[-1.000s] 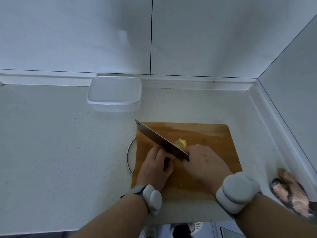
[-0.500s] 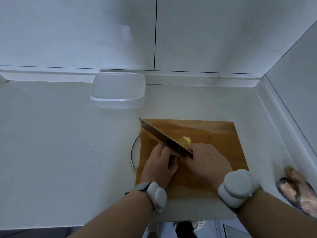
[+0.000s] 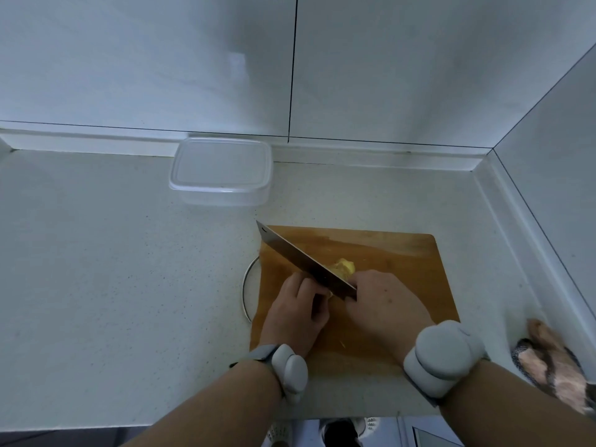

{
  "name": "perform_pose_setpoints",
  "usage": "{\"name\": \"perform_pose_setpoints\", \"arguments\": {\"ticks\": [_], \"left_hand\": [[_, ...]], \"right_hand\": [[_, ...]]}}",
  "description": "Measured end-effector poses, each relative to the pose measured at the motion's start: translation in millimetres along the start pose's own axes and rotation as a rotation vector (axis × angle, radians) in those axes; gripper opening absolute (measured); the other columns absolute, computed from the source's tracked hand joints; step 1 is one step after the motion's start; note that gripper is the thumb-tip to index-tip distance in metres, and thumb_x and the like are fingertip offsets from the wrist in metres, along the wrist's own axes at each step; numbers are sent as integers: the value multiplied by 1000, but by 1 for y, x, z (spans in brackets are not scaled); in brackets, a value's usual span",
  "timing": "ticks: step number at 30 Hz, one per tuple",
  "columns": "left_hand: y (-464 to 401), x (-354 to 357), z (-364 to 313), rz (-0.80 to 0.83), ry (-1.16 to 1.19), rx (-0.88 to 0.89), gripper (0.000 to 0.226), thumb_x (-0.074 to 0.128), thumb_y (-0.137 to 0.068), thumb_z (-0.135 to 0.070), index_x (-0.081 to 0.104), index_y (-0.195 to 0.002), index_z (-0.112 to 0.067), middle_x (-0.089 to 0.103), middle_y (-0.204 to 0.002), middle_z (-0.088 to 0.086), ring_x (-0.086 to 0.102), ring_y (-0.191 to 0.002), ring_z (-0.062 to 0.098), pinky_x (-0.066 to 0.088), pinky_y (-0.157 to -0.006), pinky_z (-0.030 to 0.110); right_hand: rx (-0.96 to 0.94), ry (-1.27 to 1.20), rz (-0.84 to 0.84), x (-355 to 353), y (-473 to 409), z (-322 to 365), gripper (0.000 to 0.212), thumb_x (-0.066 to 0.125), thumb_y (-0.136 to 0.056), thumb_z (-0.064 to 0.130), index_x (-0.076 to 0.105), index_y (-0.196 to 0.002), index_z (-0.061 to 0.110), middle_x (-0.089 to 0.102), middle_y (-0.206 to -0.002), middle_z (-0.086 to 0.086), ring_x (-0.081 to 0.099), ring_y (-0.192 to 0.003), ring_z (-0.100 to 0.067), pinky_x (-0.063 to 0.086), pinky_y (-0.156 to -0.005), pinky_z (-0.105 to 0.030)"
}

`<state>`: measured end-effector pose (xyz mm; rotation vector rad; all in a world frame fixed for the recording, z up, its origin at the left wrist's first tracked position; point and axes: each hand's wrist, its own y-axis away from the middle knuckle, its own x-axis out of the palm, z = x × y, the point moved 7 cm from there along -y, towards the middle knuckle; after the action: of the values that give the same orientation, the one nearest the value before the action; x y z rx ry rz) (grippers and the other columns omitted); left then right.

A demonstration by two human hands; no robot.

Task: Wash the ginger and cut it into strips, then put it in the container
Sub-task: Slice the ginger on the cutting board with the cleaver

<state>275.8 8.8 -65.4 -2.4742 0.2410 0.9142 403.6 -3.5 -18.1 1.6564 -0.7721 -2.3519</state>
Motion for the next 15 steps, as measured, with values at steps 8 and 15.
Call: {"name": "perform_pose_setpoints", "arguments": {"ticks": [8, 15], "left_hand": [[1, 1, 1, -4, 1, -1, 14, 65, -79, -20, 62, -92, -14, 58, -96, 1, 56, -84, 14, 46, -70, 15], [0, 1, 0, -14, -4, 3, 13, 61, -81, -23, 60, -91, -14, 57, -94, 1, 55, -81, 14, 43, -69, 14]], "right_hand": [[6, 2, -18, 8, -3, 2, 16, 49, -97, 18, 64, -100, 19, 63, -79, 0, 65, -70, -19, 61, -71, -37], [-1, 36, -36, 10, -6, 4, 15, 48, -97, 15, 63, -95, 16, 64, -81, -2, 65, -72, -21, 60, -71, -36]]}}
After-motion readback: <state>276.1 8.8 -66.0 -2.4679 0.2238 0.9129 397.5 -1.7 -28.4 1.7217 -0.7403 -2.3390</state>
